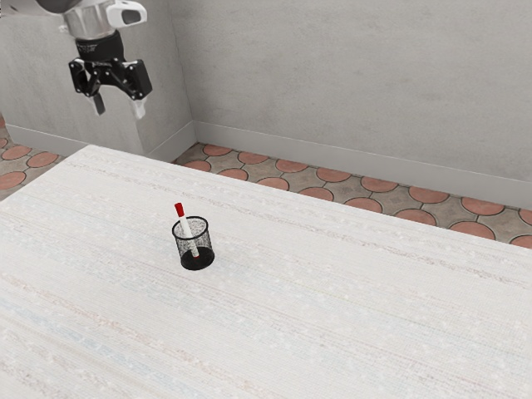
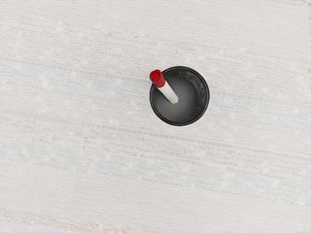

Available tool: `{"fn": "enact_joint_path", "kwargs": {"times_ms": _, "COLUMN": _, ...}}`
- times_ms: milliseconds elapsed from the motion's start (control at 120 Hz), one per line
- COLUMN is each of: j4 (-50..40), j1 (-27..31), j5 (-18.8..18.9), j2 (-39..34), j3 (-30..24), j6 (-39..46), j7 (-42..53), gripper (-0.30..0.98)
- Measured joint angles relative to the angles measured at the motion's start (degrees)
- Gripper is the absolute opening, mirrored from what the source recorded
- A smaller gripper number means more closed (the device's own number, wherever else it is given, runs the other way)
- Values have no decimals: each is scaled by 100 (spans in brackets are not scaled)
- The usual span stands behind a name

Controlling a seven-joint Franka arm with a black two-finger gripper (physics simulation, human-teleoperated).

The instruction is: Take the marker out of the pen holder and place it to the left of the pen holder.

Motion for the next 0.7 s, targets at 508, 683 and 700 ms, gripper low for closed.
{"fn": "enact_joint_path", "kwargs": {"times_ms": 508, "j4": -1672, "j1": 144, "j5": -114, "j2": 3, "j3": 121, "j6": 739, "j7": -209, "gripper": 67}}
{"fn": "enact_joint_path", "kwargs": {"times_ms": 683, "j4": -2057, "j1": 176, "j5": -227, "j2": 358, "j3": 231, "j6": 1631, "j7": -442, "gripper": 67}}
{"fn": "enact_joint_path", "kwargs": {"times_ms": 700, "j4": -1984, "j1": 187, "j5": -240, "j2": 448, "j3": 224, "j6": 1685, "j7": -460, "gripper": 67}}
